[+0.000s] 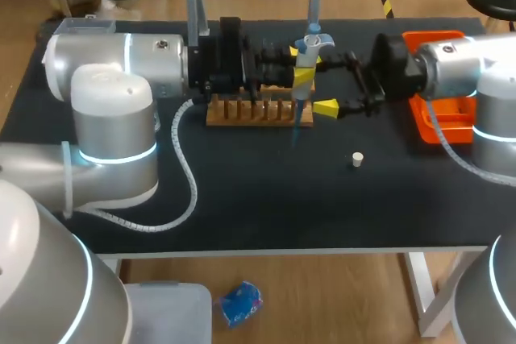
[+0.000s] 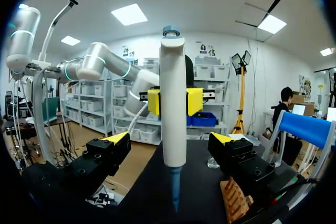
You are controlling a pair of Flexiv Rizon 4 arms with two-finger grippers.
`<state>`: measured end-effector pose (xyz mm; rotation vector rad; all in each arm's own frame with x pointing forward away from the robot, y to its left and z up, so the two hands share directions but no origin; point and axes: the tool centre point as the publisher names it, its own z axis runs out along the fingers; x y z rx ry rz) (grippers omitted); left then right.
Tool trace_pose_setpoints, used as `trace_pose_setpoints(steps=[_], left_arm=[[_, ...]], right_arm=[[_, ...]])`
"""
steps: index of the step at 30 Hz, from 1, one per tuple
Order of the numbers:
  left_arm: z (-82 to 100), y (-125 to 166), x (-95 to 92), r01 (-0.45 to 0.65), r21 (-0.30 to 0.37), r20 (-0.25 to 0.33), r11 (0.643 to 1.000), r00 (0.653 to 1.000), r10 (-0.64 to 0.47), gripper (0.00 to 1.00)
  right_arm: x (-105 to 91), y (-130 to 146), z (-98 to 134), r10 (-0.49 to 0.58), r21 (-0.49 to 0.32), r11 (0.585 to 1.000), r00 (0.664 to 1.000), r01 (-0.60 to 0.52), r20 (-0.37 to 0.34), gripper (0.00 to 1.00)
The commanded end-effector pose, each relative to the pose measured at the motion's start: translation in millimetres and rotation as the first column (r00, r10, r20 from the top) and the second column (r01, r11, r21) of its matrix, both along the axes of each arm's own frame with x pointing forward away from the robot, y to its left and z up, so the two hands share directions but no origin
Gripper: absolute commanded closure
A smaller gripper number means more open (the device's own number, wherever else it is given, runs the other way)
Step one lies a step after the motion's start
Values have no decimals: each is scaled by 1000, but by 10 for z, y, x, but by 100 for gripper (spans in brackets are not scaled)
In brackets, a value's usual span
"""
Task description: Invert the test tube, pick up the pipette, mount the tip to pipette, aspirate from beaker and dispense into the tube, eject the tip, return the pipette, and cap with the stopper.
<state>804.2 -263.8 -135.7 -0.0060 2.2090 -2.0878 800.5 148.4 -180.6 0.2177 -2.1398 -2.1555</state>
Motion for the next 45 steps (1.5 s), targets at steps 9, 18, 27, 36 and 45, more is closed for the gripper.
trace_pose_setpoints(steps=[9, 18, 27, 36, 45], left_arm=[[-94, -17, 19, -30, -22, -4, 999, 1000, 30, 100], [-129, -22, 1, -29, -16, -13, 999, 1000, 29, 100], [-169, -42, -19, -25, -6, -22, 1000, 999, 25, 100], [-183, -42, -28, -26, -6, -22, 1000, 999, 26, 100], [-171, -25, -29, -29, -6, -18, 1000, 999, 29, 100]], right_arm=[[29, 160, -3, -1, -5, 1000, 1000, 1, -17, 5], [54, 183, 0, 0, -9, 1000, 1000, 0, -20, 31], [59, 188, -35, -5, -18, 1000, 1000, 4, -30, 36], [52, 200, -57, -4, -20, 1000, 999, 4, -38, 43], [48, 208, -86, -7, -17, 1000, 999, 6, -45, 58]])
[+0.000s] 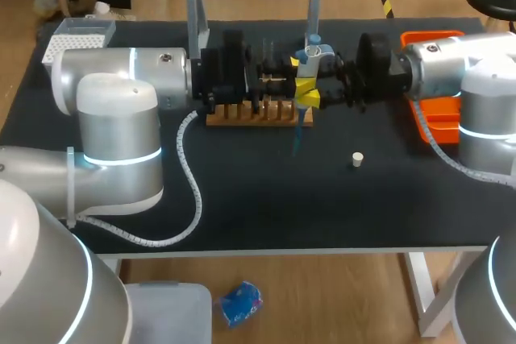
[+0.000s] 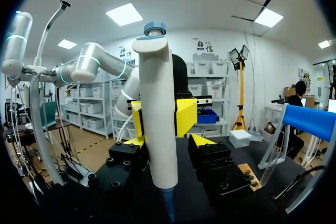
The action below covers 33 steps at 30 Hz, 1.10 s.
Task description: Invert the test tube, pick up the pipette, mount the tip to pipette, aspirate from beaker and dispense into the tube, eject the tip, return the pipette, and cap with the stopper.
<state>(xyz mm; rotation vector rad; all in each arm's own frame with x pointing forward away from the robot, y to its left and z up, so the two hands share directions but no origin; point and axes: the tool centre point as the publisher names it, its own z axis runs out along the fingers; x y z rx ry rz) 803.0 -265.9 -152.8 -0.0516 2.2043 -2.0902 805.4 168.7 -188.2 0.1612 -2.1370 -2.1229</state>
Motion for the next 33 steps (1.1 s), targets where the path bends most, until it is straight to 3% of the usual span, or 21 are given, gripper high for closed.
trace_pose_setpoints(steps=[1, 5, 8, 15, 16, 17, 25, 30, 33], left_arm=[[0, -3, -17, -7, 0, 1, 1000, 1000, 7, 100], [-9, -4, -15, -6, 3, -3, 1000, 1000, 6, 100], [-17, -11, -14, -4, 6, -8, 1000, 1000, 4, 100], [-32, -2, -19, -16, 15, -5, 1000, 1000, 16, 100], [-28, 15, -13, -36, 2, -8, 999, 999, 37, 36], [-18, 31, -8, -35, -1, -4, 999, 999, 35, 0], [123, 334, 73, -128, -2, 33, 992, 991, 128, 0], [125, 568, 160, -205, -7, 18, 979, 979, 205, 0], [116, 621, 194, -227, -23, -20, 974, 974, 227, 0]], right_arm=[[-1, 5, -11, -1, 1, 1000, 1000, 1, -1, 58], [-1, 4, -14, -2, 2, 1000, 1000, 2, -2, 71], [0, 3, -15, -3, 3, 1000, 1000, 3, -3, 100], [3, 2, -20, -2, 2, 1000, 1000, 2, -4, 100], [6, 2, -23, -1, 2, 1000, 1000, 1, -5, 100], [6, 2, -24, -1, 2, 1000, 1000, 1, -5, 100], [16, -66, -19, -10, 10, 1000, 1000, 10, -2, 100], [21, -203, 25, -26, 6, 1000, 1000, 26, 8, 100], [36, -335, 66, -44, 9, 999, 999, 44, 12, 100]])
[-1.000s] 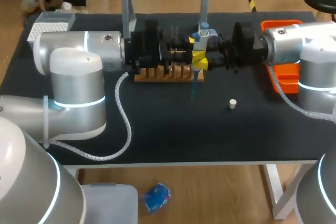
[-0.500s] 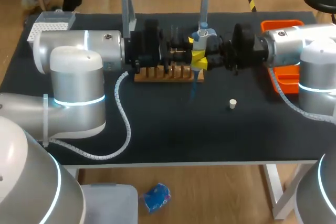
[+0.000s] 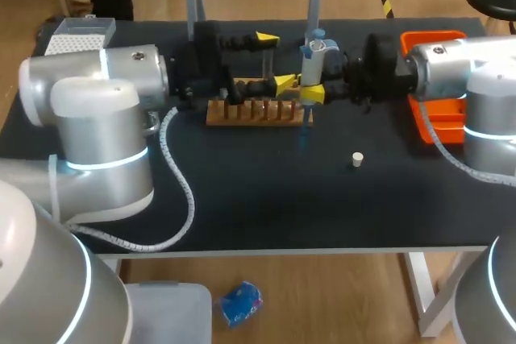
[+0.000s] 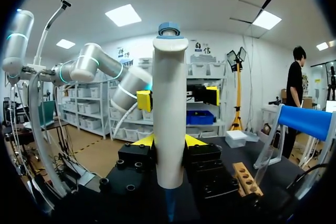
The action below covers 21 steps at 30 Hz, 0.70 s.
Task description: Invert the test tube, pick up the pipette, mount the tip to pipette, aspirate from beaker and dispense into the tube, eject the tip, return the pipette, and cap with the stopper.
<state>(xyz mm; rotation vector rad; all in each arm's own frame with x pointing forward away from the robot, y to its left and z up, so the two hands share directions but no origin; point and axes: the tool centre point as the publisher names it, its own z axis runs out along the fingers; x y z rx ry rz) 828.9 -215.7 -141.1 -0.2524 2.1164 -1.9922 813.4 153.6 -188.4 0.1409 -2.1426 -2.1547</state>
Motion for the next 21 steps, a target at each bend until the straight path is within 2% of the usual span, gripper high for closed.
trace_pose_setpoints(steps=[1, 8, 17, 19, 21], left_arm=[[-1, 119, -65, -45, -27, -8, 999, 999, 45, 0], [-1, 119, -65, -45, -27, -8, 999, 999, 45, 0], [-1, 119, -65, -45, -27, -8, 999, 999, 45, 0], [71, 26, -5, -63, 2, 15, 998, 998, 63, 0], [134, -61, 65, -65, 6, 13, 998, 998, 65, 0]], right_arm=[[-35, -236, 86, -21, 1, 1000, 1000, 21, 4, 100], [44, -545, 202, -52, -7, 999, 998, 53, 21, 100], [249, -1034, 382, -106, 1, 994, 993, 106, 54, 100], [299, -1148, 428, -115, 4, 993, 991, 115, 65, 100], [352, -1268, 471, -131, 3, 991, 989, 131, 76, 100]])
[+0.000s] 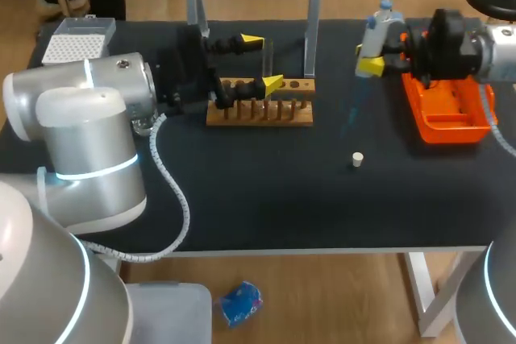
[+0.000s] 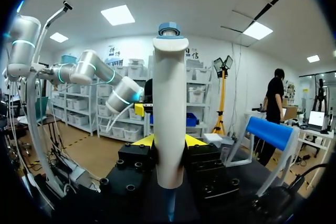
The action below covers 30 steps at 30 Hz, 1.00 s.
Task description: Invert the test tube, pick up the pipette, mount the tip to pipette, aspirate from beaker and dispense into the tube, eject the tip, return the pipette, and cap with the stopper.
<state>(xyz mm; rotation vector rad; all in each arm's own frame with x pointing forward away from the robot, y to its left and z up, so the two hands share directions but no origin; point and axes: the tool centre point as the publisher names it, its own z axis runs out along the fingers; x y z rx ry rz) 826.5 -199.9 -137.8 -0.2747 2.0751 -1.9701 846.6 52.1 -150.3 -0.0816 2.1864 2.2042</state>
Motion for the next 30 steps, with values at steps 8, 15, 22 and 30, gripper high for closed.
trace_pose_setpoints(steps=[8, 15, 22, 30], left_arm=[[363, -573, 328, -62, 60, -9, 996, 998, 63, 0], [534, -883, 491, -49, 93, -10, 994, 999, 50, 0], [658, -1145, 645, -39, 112, -12, 993, 999, 41, 0], [719, -1444, 793, -18, 131, -13, 991, 1000, 20, 0]], right_arm=[[265, -777, 167, -61, -6, 998, 998, 61, 36, 100], [470, -1234, 230, -110, 4, 994, 992, 110, 58, 100], [666, -1604, 209, -139, 12, 990, 989, 139, 49, 100], [852, -1932, 75, -166, 25, 986, 986, 165, 28, 100]])
